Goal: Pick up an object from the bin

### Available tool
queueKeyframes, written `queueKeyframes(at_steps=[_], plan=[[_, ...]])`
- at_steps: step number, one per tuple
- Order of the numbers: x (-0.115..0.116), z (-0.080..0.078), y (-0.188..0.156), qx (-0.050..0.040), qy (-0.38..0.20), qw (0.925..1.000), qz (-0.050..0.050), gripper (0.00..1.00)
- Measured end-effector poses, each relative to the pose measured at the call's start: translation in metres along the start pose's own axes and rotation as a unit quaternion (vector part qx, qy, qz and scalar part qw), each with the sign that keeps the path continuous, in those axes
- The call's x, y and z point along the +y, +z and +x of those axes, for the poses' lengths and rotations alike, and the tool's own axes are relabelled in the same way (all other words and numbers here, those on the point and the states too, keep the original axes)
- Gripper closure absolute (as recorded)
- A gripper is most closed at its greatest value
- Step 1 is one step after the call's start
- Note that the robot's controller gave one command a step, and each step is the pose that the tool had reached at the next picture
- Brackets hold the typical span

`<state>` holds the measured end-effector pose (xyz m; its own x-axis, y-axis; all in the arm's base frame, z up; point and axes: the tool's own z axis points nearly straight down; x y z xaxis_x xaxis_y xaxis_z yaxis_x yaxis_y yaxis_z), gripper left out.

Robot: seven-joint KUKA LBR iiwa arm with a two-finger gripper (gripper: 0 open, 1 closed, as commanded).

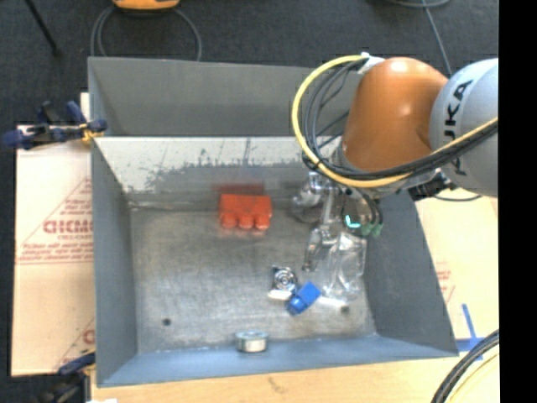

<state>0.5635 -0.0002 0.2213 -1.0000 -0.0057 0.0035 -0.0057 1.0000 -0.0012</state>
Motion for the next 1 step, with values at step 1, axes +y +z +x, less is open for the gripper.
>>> queueKeyframes(at_steps=[1], plan=[[-0.0354,0.0135,0.1134,0.0007,0.009,1.0,0.0,0.0]])
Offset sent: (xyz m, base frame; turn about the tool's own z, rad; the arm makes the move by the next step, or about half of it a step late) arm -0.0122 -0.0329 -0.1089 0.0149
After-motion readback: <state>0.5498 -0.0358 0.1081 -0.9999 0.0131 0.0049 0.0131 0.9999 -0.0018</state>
